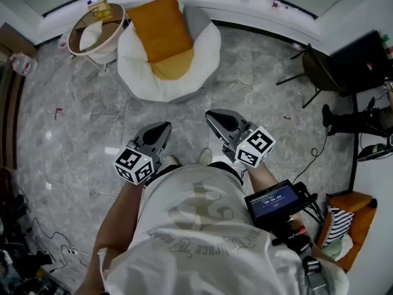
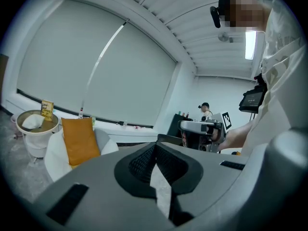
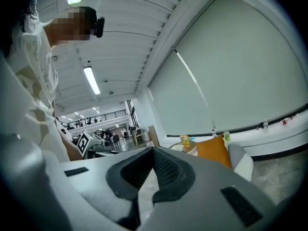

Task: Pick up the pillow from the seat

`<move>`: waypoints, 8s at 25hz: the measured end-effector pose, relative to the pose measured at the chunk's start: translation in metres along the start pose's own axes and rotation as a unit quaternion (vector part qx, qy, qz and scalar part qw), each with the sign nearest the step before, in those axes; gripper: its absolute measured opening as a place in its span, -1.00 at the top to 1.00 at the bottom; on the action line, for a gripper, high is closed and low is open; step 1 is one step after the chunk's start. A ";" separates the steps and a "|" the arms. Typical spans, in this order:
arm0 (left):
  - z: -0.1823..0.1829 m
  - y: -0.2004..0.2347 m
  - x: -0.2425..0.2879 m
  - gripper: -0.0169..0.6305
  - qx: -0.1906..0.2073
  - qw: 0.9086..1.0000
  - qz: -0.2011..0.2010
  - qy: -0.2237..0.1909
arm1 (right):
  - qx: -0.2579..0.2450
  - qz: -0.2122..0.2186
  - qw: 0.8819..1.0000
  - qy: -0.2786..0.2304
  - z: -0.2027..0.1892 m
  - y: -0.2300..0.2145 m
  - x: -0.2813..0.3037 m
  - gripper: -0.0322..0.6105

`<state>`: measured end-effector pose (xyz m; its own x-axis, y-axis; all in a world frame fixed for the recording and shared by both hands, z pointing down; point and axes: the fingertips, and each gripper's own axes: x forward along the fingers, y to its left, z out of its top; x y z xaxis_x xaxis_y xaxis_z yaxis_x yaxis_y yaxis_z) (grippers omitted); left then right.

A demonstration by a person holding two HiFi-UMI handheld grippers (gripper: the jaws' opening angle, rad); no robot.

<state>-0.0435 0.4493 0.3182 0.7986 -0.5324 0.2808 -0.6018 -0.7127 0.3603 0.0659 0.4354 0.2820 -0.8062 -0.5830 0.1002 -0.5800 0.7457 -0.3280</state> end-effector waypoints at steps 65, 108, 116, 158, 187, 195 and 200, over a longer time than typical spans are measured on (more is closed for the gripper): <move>0.016 0.088 0.162 0.92 -0.033 0.998 0.031 0.045 | 0.097 -0.085 0.986 0.110 -0.057 -0.170 0.000 0.87; 0.100 0.313 0.305 0.92 -0.078 0.980 0.143 0.112 | 0.092 0.023 0.975 0.200 -0.002 -0.454 0.238 0.87; 0.090 0.358 0.290 0.92 -0.106 0.976 0.154 0.111 | 0.096 0.012 0.969 0.226 -0.018 -0.459 0.266 0.86; -0.046 0.535 0.279 0.92 -0.241 0.944 0.177 0.137 | 0.133 -0.108 0.944 0.282 -0.156 -0.544 0.361 0.87; -0.133 0.625 0.331 0.92 -0.253 0.941 0.156 0.159 | 0.122 -0.079 0.923 0.356 -0.265 -0.610 0.421 0.86; -0.138 0.662 0.346 0.92 -0.246 0.942 0.155 0.167 | 0.096 -0.075 0.928 0.352 -0.255 -0.645 0.463 0.86; -0.129 0.699 0.361 0.91 -0.245 0.941 0.176 0.153 | 0.088 -0.083 0.926 0.358 -0.251 -0.673 0.478 0.86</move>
<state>-0.1768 -0.1825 0.7865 0.5544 -0.4867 0.6752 -0.8199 -0.1802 0.5433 0.0422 -0.2641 0.7869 -0.6159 -0.2747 0.7384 -0.7251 0.5642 -0.3949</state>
